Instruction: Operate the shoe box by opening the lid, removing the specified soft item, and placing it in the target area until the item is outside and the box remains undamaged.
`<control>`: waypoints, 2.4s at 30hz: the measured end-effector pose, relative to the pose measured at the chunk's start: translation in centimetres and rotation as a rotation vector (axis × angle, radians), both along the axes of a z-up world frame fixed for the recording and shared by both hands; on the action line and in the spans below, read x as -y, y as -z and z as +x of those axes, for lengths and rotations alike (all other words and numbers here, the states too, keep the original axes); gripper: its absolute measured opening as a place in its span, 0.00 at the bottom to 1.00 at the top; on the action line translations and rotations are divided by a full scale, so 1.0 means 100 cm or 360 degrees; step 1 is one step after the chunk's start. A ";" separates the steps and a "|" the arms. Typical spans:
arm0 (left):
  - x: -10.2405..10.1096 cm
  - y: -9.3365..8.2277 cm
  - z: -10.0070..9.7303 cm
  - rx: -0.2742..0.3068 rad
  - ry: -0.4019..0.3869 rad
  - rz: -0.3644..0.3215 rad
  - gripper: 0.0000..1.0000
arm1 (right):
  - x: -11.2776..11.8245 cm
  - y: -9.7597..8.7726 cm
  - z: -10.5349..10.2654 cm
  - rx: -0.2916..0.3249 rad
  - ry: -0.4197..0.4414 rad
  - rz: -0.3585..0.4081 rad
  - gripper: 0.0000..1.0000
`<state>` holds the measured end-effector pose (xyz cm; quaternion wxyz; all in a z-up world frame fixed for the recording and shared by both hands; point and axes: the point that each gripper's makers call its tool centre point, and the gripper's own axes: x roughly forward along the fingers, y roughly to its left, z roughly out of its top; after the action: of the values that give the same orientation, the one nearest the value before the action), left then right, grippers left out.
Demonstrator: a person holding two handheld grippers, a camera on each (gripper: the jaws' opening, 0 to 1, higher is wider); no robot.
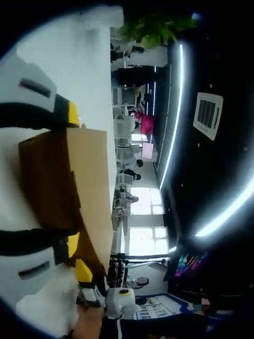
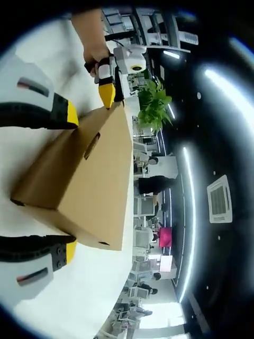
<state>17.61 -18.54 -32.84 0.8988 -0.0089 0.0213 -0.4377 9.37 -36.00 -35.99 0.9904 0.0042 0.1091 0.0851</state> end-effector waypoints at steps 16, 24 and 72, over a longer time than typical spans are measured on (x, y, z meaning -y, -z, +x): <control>-0.020 -0.001 -0.029 0.0021 -0.0077 -0.0017 0.77 | -0.016 0.003 -0.014 0.0001 -0.0071 -0.0002 0.83; -0.028 -0.003 -0.046 0.0000 -0.0092 0.0000 0.76 | -0.025 -0.002 -0.025 0.0014 -0.0098 0.0002 0.84; -0.074 0.010 -0.098 0.0004 -0.0234 -0.0015 0.77 | -0.058 0.002 -0.067 -0.0006 -0.0230 0.0021 0.85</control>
<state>7.80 -11.18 -33.84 0.9286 -0.0141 0.0173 -0.3704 2.72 -30.20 -36.21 0.9814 0.0030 0.1106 0.1572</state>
